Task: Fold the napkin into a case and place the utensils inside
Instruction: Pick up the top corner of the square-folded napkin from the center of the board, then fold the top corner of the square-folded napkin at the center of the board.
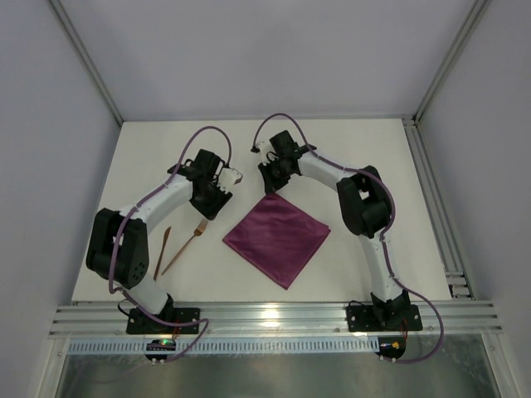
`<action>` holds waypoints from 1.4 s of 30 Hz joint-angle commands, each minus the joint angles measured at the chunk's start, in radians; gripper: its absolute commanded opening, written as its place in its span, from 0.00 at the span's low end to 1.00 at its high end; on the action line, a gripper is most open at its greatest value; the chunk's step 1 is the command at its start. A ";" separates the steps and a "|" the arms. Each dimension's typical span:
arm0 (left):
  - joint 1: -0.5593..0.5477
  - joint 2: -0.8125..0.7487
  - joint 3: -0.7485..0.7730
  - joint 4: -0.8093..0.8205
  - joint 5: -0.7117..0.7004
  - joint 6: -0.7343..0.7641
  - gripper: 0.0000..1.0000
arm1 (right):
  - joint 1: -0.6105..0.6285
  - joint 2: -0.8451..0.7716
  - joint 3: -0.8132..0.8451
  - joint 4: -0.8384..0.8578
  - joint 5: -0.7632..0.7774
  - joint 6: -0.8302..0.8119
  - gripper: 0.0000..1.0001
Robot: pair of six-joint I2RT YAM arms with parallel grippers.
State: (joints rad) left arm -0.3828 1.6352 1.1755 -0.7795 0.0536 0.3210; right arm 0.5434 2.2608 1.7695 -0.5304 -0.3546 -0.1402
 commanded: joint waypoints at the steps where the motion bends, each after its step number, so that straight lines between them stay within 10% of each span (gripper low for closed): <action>1: 0.009 -0.005 0.003 -0.004 0.011 0.006 0.43 | 0.007 -0.041 0.018 0.001 -0.009 0.005 0.04; 42: 0.009 -0.064 -0.016 -0.047 0.052 -0.005 0.43 | 0.237 -0.659 -0.846 0.274 -0.083 0.139 0.03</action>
State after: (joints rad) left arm -0.3809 1.6123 1.1603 -0.8036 0.0765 0.3206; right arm 0.7643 1.6562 0.9558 -0.3126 -0.4129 -0.0261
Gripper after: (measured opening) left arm 0.429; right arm 0.039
